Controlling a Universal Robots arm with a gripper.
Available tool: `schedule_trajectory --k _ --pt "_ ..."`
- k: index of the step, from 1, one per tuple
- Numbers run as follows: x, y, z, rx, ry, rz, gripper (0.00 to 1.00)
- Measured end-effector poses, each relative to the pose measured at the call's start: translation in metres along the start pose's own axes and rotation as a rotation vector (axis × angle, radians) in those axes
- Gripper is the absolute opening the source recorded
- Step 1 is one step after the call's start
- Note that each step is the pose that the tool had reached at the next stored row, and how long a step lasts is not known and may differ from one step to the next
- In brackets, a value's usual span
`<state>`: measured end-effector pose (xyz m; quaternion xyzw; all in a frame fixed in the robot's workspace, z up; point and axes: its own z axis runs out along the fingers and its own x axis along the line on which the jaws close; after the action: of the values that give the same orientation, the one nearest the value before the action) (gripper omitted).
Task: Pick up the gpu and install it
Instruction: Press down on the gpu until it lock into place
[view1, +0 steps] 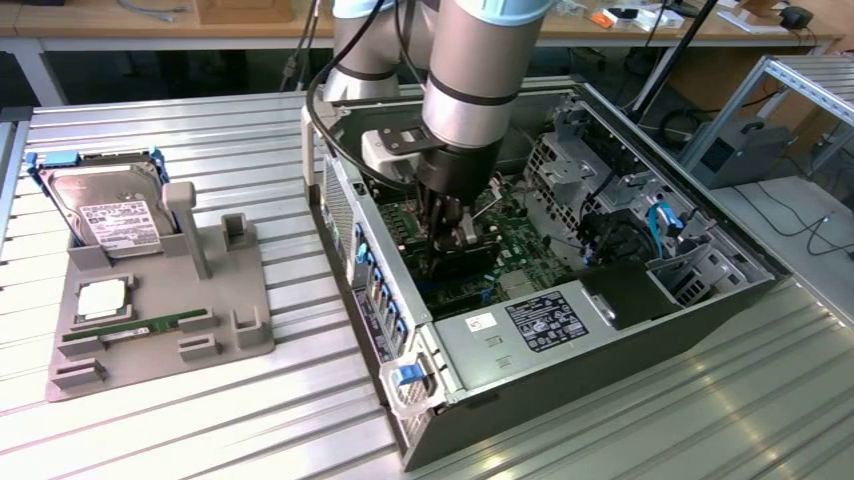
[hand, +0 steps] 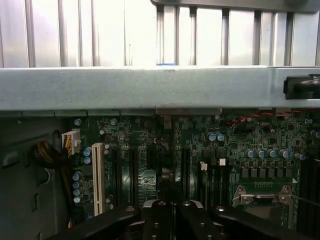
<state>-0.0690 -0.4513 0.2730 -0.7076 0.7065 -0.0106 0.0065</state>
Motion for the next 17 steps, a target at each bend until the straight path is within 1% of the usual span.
schedule_trajectory --k 1,3,6,7,8,9,10,11,13,15,17 --pt "0.0 0.0001 0.0015 0.0003 -0.0005 0.0 0.11" --pt "0.0 0.0002 0.0023 -0.0002 0.0003 0.0 0.11" --pt "0.0 -0.0059 0.0017 0.0005 -0.001 -0.002 0.11" --pt "0.0 -0.0076 -0.0077 0.0003 -0.0004 -0.002 0.11" --pt "0.0 -0.0114 -0.0102 0.0003 -0.0006 -0.002 0.11" --pt "0.0 -0.0191 -0.0103 -0.0006 -0.0004 -0.002 0.11" --pt "0.0 -0.0275 -0.0102 -0.0034 -0.0004 -0.002 0.11" --pt "0.0 -0.0336 -0.01 -0.0057 -0.0006 -0.002 0.11" --pt "0.0 -0.0506 -0.0095 -0.0123 -0.0006 -0.002 0.11" --pt "0.0 -0.0662 -0.0093 -0.0209 -0.0004 -0.002 0.11" --pt "0.0 -0.0854 -0.0087 -0.0324 -0.0007 -0.002 0.11"
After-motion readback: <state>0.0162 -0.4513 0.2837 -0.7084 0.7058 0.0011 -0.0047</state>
